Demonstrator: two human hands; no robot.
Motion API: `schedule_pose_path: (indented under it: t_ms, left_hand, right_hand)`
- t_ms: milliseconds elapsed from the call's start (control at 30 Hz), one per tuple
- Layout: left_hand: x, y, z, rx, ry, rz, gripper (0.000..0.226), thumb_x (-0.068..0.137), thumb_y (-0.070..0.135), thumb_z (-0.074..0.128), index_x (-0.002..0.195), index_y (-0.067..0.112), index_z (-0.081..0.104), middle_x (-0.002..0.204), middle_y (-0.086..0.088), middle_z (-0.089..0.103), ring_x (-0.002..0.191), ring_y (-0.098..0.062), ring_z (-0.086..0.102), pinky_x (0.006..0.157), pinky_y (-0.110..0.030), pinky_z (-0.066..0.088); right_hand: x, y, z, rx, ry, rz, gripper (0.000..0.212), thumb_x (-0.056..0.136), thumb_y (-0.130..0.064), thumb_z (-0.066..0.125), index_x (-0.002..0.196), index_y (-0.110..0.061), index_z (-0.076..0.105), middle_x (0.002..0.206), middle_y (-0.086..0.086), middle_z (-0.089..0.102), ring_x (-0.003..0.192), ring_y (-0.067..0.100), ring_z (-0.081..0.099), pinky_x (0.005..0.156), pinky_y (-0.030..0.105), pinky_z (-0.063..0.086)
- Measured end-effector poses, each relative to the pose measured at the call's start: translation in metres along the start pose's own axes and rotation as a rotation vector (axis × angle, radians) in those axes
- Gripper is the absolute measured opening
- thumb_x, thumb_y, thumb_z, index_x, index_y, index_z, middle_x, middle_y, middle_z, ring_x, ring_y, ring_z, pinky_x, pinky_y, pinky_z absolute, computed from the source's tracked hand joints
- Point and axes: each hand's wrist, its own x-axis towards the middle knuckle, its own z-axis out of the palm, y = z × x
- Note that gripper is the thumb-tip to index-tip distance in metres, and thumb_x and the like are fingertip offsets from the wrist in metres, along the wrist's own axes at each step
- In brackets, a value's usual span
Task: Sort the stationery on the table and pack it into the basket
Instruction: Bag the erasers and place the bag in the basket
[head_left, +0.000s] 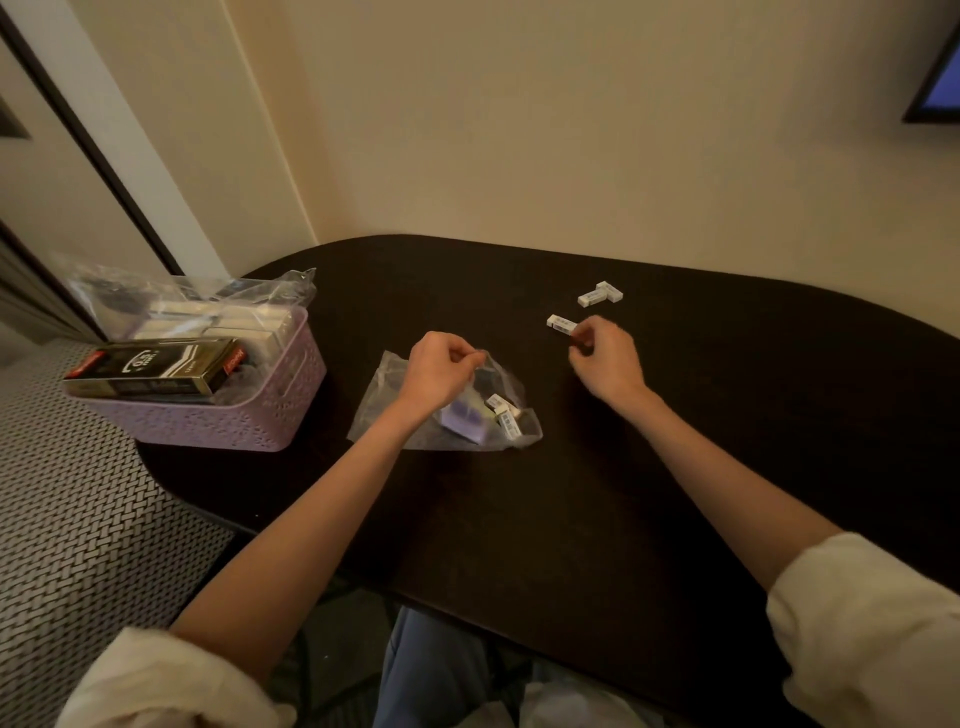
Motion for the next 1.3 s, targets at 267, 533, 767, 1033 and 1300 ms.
schedule_pose_path:
  t_ms: [267,533,767,1033,1300]
  left_hand:
    - [0.008,0.002,-0.004,0.006,-0.022,0.024,0.011,0.091,0.020,0.063,0.091,0.013,0.071,0.070,0.007,0.062,0.063,-0.001,0.057,0.060,-0.012,0.042]
    - [0.008,-0.001,-0.008,0.035,-0.071,0.064,0.012,0.091,0.020,0.063,0.093,0.012,0.071,0.071,0.007,0.062,0.065,-0.002,0.057,0.061,-0.014,0.043]
    - [0.005,-0.008,-0.003,0.060,-0.070,0.089,0.010,0.092,0.021,0.062,0.084,0.020,0.067,0.068,0.007,0.062,0.060,-0.002,0.056,0.058,-0.013,0.041]
    - [0.005,-0.009,-0.006,0.022,-0.048,0.054,0.012,0.092,0.019,0.063,0.085,0.013,0.071,0.065,0.003,0.063,0.055,-0.002,0.054,0.059,-0.017,0.043]
    - [0.008,-0.007,-0.006,0.032,-0.030,0.052,0.012,0.092,0.019,0.063,0.090,0.011,0.072,0.070,0.004,0.063,0.062,-0.003,0.057,0.060,-0.014,0.042]
  right_hand:
    - [0.055,0.014,0.025,-0.162,-0.093,-0.096,0.051,0.089,-0.020,0.067,0.135,-0.009,0.049,0.135,0.013,0.052,0.126,0.029,0.047,0.105,0.041,0.041]
    - [0.046,-0.010,0.023,0.178,0.001,0.037,0.024,0.088,-0.013,0.067,0.111,-0.010,0.062,0.096,0.001,0.065,0.092,0.015,0.065,0.077,0.024,0.051]
    - [-0.035,-0.058,-0.034,0.315,-0.206,-0.116,0.014,0.077,-0.018,0.076,0.082,-0.023,0.064,0.083,-0.008,0.064,0.076,0.003,0.062,0.066,0.017,0.051]
    - [-0.063,-0.077,0.000,0.181,-0.284,-0.177,0.016,0.078,-0.023,0.076,0.082,-0.017,0.062,0.078,-0.004,0.063,0.071,0.008,0.062,0.067,0.031,0.057]
    - [-0.050,-0.054,-0.004,0.149,-0.111,-0.216,0.012,0.088,-0.029,0.066,0.084,-0.020,0.060,0.073,-0.009,0.061,0.063,0.002,0.060,0.058,0.020,0.050]
